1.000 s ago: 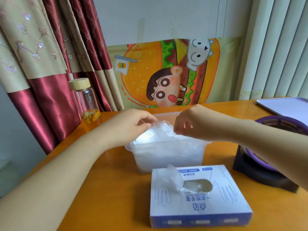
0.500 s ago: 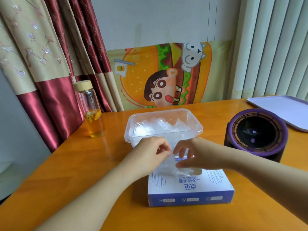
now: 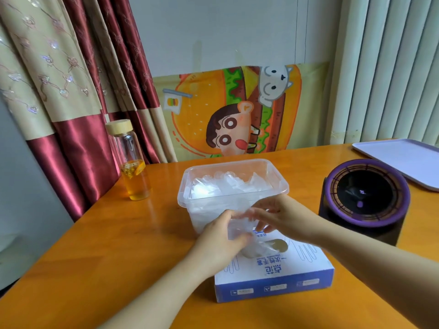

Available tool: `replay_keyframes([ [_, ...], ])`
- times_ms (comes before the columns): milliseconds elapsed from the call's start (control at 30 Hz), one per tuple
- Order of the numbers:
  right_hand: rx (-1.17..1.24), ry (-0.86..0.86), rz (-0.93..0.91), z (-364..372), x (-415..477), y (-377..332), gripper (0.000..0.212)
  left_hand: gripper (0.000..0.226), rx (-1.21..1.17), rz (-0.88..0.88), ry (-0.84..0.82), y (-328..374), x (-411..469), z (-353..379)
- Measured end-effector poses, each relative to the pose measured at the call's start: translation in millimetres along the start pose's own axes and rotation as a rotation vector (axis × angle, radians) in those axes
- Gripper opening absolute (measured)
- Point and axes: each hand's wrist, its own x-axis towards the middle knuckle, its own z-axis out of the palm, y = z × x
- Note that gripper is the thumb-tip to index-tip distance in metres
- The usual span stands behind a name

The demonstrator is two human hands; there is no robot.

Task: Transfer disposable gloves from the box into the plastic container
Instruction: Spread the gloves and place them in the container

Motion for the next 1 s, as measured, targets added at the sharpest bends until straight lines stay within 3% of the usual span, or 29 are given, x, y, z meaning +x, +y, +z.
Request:
replay_keyframes([
  [100, -0.19, -0.161, 0.038, -12, -5, -2, 0.029, 0.003, -0.121, -0.062, 0.077, -5, 5, 0],
  [200, -0.427, -0.342, 0.056, -3, -12, 5, 0.029, 0.01, -0.421, -0.165, 0.075, -4, 6, -1],
  [367, -0.205, 0.033, 0.03, 14, -12, 27, 0.015, 0.017, -0.714, -0.244, 0.022, -3, 3, -5],
  [433, -0.021, 0.105, 0.074, 11, -18, 29, 0.012, 0.03, -0.664, -0.211, -0.02, -7, 3, -4],
  [533, 0.083, 0.068, 0.123, 11, -26, 29, 0.019, 0.06, -0.474, -0.133, -0.106, -8, 0, -1],
  [733, 0.408, 0.08, 0.209, 6, -24, 40, 0.029, 0.036, -0.364, -0.125, -0.006, -8, 2, 4],
  [800, 0.521, 0.095, 0.24, 6, -22, 38, 0.029, 0.043, -0.35, -0.132, -0.01, -5, 1, 3],
  [900, 0.577, 0.104, 0.238, 7, -21, 33, 0.029, 0.073, -0.162, -0.1, 0.037, -1, 0, 8],
  [1000, 0.609, 0.188, 0.23, 8, -21, 29, 0.029, 0.077, 0.153, 0.09, 0.158, 1, -9, 22],
])
